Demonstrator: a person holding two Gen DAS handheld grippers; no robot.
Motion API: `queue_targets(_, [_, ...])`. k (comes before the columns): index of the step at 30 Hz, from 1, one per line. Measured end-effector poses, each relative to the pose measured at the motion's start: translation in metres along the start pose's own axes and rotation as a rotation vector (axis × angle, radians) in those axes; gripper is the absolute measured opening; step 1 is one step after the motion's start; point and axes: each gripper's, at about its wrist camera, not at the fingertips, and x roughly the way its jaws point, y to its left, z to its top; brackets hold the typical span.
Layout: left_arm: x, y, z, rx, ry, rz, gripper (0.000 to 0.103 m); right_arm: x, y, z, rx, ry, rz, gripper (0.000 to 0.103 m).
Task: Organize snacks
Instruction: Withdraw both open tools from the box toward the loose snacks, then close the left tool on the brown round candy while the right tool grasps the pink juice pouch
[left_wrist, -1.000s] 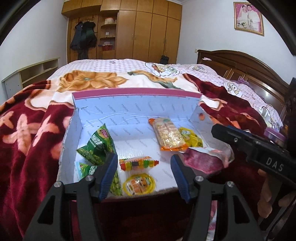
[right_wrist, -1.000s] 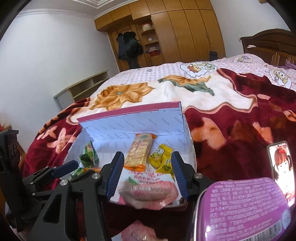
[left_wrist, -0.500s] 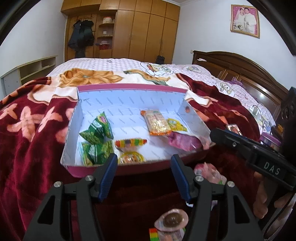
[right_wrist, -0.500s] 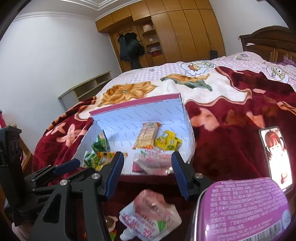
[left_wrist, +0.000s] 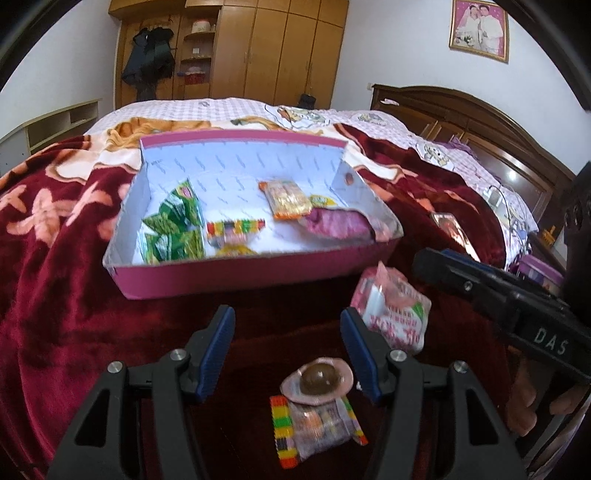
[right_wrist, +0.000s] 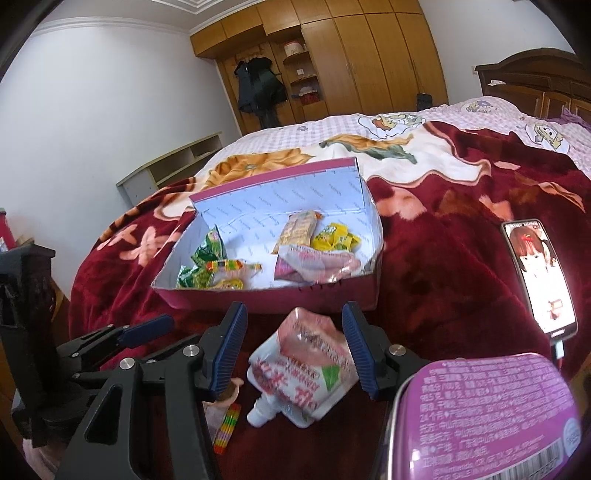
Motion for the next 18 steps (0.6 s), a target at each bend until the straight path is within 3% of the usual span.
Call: queue_targets(18, [0.022, -0.017, -0.032, 0.053, 0.086, 0.0, 0.063, 0.0, -0.012, -0.026, 0.046, 0.054, -0.015, 0.054])
